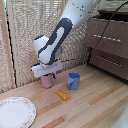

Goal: Propose to navigate your clamp on the clench of the first drawer. Use gentle force to register to the cabinet. Send posterior your swing mandate till over it lurks, a cup of pink essence. Fortify your grip after aiming concentric with the pink cup’s periphery. Manoeuvre the pink towards the cabinet's top. Drop your compression till the cup is resting inside.

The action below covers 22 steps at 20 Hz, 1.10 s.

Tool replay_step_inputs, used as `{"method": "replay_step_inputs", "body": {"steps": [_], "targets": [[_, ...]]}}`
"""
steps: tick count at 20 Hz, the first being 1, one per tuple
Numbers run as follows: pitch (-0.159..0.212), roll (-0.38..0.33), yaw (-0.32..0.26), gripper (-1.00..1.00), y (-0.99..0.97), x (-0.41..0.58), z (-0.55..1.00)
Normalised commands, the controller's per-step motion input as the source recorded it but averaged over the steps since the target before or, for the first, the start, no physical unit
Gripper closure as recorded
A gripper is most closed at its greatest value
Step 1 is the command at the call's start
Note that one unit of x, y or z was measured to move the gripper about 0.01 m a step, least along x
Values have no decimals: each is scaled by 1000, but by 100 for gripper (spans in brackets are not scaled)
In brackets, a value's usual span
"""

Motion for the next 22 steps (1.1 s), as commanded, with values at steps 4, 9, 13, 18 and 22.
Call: {"method": "replay_step_inputs", "body": {"steps": [4,9,13,18,22], "targets": [[-54,33,0,100,0,-284,19],[-23,48,0,100,0,-370,107],[-4,117,-26,100,36,-139,513],[6,133,-97,100,164,183,705],[0,89,-153,100,196,294,722]]}}
